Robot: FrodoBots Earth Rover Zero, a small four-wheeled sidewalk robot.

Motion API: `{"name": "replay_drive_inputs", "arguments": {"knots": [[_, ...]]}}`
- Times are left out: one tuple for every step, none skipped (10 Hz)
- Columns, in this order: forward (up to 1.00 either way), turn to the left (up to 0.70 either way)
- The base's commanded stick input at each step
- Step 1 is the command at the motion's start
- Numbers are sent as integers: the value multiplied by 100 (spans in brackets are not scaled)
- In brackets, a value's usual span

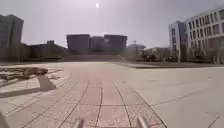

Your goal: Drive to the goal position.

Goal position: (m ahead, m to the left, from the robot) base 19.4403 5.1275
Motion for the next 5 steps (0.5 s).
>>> {"name": "replay_drive_inputs", "arguments": {"knots": [[70,0],[70,0],[70,0],[70,0],[70,0]]}}
